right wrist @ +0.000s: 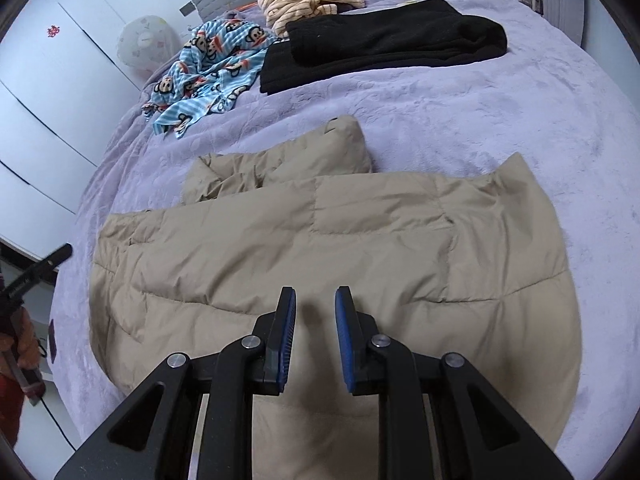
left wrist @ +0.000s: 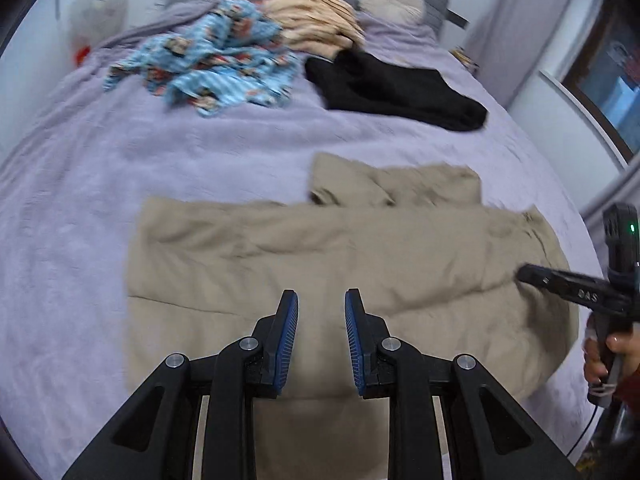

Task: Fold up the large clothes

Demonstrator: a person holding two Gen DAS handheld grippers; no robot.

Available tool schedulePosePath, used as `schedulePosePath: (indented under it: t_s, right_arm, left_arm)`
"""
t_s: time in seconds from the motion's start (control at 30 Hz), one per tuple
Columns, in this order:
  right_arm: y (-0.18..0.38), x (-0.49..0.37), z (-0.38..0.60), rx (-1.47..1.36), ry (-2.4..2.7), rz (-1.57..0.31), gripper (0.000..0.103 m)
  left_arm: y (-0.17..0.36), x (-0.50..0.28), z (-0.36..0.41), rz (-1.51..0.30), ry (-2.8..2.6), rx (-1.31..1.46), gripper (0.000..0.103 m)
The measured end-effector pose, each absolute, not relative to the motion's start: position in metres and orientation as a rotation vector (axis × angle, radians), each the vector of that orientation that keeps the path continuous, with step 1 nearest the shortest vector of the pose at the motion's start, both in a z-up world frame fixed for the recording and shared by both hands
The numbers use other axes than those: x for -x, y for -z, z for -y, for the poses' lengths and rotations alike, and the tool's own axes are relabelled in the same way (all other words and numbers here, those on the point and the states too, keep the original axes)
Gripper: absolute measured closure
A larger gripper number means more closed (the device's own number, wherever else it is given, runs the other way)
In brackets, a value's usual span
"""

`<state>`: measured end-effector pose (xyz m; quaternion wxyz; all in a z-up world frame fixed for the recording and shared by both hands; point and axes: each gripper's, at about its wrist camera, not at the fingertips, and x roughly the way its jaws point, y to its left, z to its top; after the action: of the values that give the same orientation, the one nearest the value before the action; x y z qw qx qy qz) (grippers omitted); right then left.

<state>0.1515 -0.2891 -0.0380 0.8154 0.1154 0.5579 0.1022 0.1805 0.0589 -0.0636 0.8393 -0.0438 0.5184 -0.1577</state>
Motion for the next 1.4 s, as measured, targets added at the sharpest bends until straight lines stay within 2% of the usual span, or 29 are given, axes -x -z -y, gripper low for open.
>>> schedulePosePath:
  t_s: [0.17, 0.4, 0.53, 0.67, 0.83, 0.9, 0.97, 1.13, 1.3, 1.33, 1.4]
  right_arm:
    - [0.075, -0.169, 0.276, -0.208, -0.198, -1.196, 0.083]
    - [0.111, -0.216, 0.283, -0.228, -0.189, -1.183, 0.088]
    - [0.114, -0.231, 0.285, -0.228, -0.216, -1.216, 0.089]
    - [0.091, -0.232, 0.313, -0.181, -0.196, -1.200, 0.089]
    - [0.093, -0.231, 0.401, -0.294, 0.014, -1.203, 0.090]
    - [0.109, -0.232, 0.424, -0.409, 0.043, -1.205, 0.090]
    - [0.127, -0.232, 0.432, -0.469, 0.053, -1.199, 0.096]
    - [0.139, -0.241, 0.420, -0.395, 0.064, -1.169, 0.097]
    - [0.124, -0.244, 0.416, -0.370, 0.102, -1.202, 0.097]
    - [0.116, -0.242, 0.414, -0.371, 0.112, -1.206, 0.091]
    - [0.102, -0.231, 0.414, -0.370, 0.116, -1.204, 0.091]
  left_arm:
    - [0.127, -0.211, -0.009, -1.090, 0.303, 0.045, 0.078]
    - [0.154, -0.259, -0.005, -1.090, 0.259, 0.062, 0.078]
    - [0.147, -0.272, -0.013, -1.123, 0.255, 0.078, 0.078]
    - [0.126, -0.277, -0.054, -1.059, 0.144, 0.030, 0.078]
    - [0.155, -0.297, -0.121, -1.100, -0.006, 0.118, 0.078]
    - [0.171, -0.301, -0.125, -1.109, -0.022, 0.137, 0.078]
    - [0.180, -0.302, -0.119, -1.104, -0.032, 0.123, 0.078]
    - [0.189, -0.308, -0.110, -1.101, -0.051, 0.095, 0.078]
    - [0.166, -0.299, -0.114, -1.123, -0.067, 0.082, 0.078]
    - [0.158, -0.295, -0.117, -1.123, -0.072, 0.086, 0.078]
    - [0.141, -0.282, -0.123, -1.112, -0.079, 0.086, 0.078]
